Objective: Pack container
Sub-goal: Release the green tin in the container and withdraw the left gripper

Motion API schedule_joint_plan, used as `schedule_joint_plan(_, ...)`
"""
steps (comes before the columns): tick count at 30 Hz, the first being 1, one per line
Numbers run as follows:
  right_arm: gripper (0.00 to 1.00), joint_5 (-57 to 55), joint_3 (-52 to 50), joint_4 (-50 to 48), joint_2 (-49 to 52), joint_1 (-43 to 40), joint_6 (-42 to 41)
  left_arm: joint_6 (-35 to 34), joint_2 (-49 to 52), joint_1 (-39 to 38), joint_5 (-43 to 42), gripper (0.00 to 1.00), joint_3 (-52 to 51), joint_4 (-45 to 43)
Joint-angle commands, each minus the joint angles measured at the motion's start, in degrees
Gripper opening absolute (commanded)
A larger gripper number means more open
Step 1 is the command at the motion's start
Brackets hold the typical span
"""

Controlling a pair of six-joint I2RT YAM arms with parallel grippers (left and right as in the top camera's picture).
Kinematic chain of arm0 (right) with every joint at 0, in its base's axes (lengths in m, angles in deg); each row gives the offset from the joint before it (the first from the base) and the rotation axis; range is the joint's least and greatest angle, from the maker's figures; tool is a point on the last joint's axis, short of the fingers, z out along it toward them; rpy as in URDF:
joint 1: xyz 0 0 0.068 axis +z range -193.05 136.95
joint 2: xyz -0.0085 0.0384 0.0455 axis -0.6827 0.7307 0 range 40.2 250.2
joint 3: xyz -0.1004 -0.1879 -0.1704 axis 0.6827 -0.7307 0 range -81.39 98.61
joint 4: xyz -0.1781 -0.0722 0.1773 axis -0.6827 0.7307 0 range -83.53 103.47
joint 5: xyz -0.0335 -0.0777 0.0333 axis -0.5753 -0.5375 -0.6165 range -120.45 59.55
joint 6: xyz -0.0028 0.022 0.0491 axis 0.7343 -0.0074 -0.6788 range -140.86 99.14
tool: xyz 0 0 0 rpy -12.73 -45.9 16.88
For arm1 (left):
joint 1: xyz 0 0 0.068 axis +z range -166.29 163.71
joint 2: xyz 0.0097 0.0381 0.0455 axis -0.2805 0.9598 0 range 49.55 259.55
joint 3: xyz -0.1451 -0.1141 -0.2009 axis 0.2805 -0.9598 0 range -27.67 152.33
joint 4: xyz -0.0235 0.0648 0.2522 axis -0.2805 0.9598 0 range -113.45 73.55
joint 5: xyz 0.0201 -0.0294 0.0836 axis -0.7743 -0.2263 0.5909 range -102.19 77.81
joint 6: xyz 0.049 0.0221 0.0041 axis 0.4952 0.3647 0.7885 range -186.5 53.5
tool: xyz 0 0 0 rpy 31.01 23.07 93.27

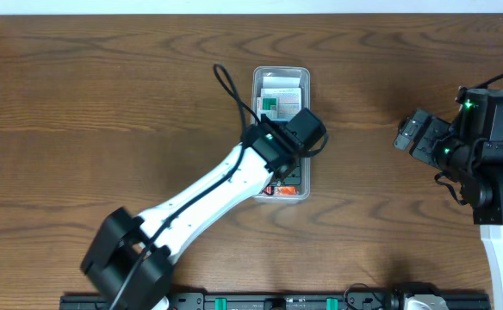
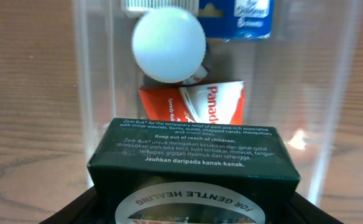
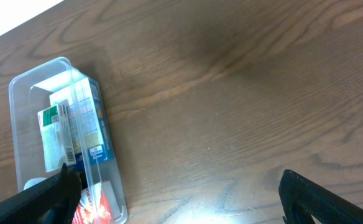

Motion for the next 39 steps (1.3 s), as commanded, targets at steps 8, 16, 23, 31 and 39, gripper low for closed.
schedule_joint_plan(8, 0.99, -0.44, 0.33, 0.04, 0.0, -0.26, -0.02, 1.14, -5.68, -0.07, 1.36, 0.66, -0.22, 0.11)
schedule_joint_plan(16, 0.99, -0.44, 0.33, 0.04, 0.0, -0.26, -0.04, 1.11, -2.91, -0.07, 1.75, 0.7, -0.37, 0.15)
schedule_joint_plan(23, 0.99, -0.44, 0.33, 0.04, 0.0, -0.26, -0.02, 1.09, -1.7, -0.07, 1.75, 0.75, -0.37, 2.51)
schedule_joint_plan(31, 0.99, -0.44, 0.33, 0.07, 0.0, -0.26, -0.02, 2.45, -3.1, 0.39, 1.68, 0.75, 1.57, 3.58)
schedule_joint_plan(39, 0.99, -0.44, 0.33, 0.04, 0.0, -0.26, -0.02, 10.93, -13.62, 3.61, 9.66, 0.79, 10.95, 12.22)
